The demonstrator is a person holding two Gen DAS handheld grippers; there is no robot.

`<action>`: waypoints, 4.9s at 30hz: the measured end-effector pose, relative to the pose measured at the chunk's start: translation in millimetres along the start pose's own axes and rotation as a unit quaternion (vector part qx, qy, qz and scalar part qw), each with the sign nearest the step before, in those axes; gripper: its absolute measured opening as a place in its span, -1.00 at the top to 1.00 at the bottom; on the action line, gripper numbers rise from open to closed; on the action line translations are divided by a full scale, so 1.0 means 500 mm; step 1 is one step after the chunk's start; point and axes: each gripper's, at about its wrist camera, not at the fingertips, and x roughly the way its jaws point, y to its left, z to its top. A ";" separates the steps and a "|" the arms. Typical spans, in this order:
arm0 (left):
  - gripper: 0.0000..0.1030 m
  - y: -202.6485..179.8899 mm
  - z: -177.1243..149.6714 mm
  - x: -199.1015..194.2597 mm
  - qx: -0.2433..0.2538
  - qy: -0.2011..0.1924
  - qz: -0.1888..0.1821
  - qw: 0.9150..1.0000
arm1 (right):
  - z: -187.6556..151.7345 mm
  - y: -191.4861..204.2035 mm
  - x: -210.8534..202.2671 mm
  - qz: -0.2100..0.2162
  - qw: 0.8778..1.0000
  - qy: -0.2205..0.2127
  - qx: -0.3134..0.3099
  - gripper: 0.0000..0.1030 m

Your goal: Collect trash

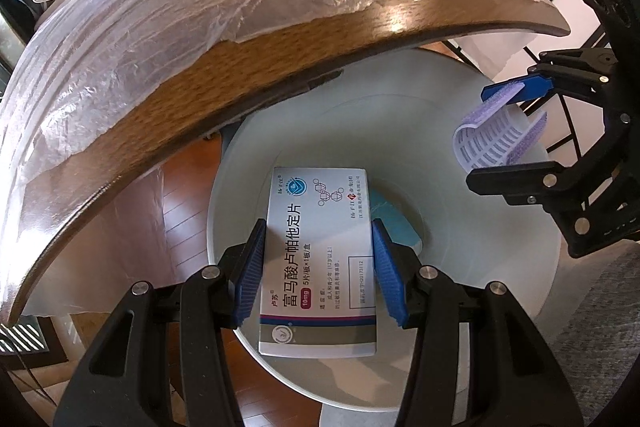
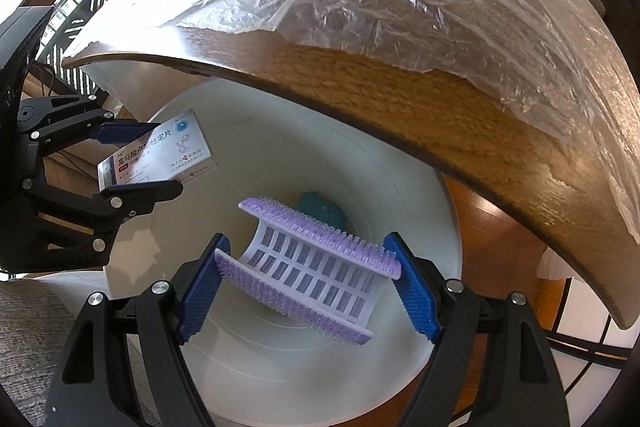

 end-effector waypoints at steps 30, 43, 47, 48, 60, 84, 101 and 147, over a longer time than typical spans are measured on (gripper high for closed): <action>-0.01 -0.008 -0.028 0.093 0.008 0.014 0.009 1.000 | 0.021 -0.007 0.046 -0.007 1.000 0.025 0.009 -0.51; -0.36 -0.011 -0.021 0.129 0.013 0.011 0.018 1.000 | 0.024 -0.009 0.050 -0.013 0.999 0.031 0.013 -0.55; -0.48 -0.017 -0.025 0.122 0.017 0.006 0.012 1.000 | 0.022 -0.009 0.025 -0.013 1.000 0.025 0.010 -0.70; -0.48 -0.018 -0.027 0.116 0.020 0.005 0.013 1.000 | 0.021 -0.007 0.009 -0.018 1.000 0.020 0.004 -0.70; -0.97 0.015 0.044 -0.127 0.006 -0.181 0.034 0.983 | 0.150 -0.015 -0.259 -0.062 0.981 -0.184 -0.022 -0.92; -0.97 0.145 0.282 0.056 0.008 -0.168 0.052 0.984 | 0.690 -0.089 -0.025 -0.026 0.986 -0.166 -0.023 -0.92; -0.30 0.176 0.318 0.079 -0.006 -0.145 0.016 0.989 | 0.720 -0.094 0.056 -0.041 0.986 -0.143 -0.070 -0.53; 0.02 0.183 0.287 0.041 -0.070 -0.148 0.007 0.987 | 0.433 -0.159 -0.100 -0.003 0.987 -0.150 0.063 -0.48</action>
